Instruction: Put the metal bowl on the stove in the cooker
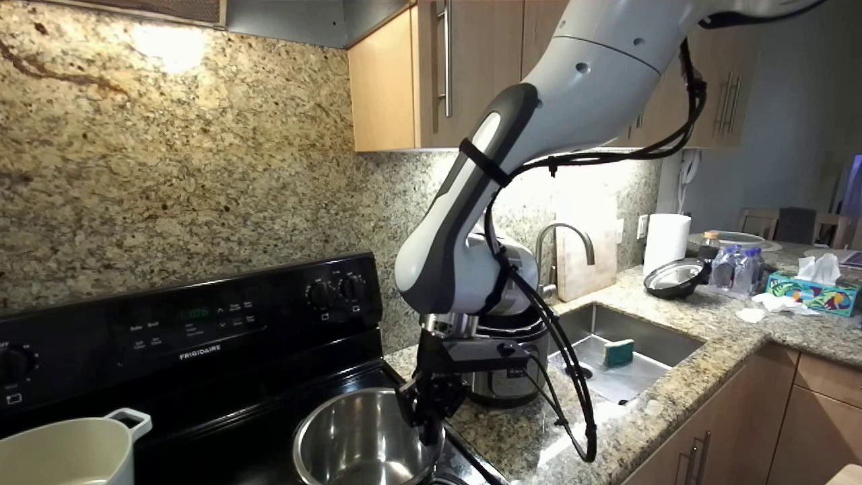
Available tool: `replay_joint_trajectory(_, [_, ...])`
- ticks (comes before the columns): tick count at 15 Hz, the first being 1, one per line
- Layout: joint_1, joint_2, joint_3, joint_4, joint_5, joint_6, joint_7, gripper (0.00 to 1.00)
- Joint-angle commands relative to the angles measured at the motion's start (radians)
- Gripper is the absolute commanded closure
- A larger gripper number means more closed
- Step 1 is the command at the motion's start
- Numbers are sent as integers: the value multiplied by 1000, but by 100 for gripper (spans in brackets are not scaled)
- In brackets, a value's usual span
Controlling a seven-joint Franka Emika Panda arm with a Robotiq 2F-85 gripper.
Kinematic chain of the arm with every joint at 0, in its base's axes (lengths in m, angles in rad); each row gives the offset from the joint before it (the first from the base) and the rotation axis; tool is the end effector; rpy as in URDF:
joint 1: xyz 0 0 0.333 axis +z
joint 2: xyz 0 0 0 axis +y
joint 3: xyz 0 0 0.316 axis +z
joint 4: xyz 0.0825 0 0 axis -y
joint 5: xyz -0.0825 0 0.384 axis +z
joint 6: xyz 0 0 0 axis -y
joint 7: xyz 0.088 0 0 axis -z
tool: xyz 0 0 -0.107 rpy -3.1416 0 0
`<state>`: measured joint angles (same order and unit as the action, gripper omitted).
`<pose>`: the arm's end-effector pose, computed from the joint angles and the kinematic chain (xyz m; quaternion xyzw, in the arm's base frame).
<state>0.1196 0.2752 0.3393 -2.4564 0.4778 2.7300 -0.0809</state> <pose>0.4349 0.2033 0.1927 -0.9892 -0.0433 0.0287 0.1371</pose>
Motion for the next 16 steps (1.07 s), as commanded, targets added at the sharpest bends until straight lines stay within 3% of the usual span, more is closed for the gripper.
replay_joint_trajectory(1, [-32,-126,32,-88,88,10,-43,99])
replay_joint_trajectory(9, [5,-333,-26,-187,317,-17,-83,99])
replay_joint_trajectory(16, [51,-473,-110,-277,406,113,70,99])
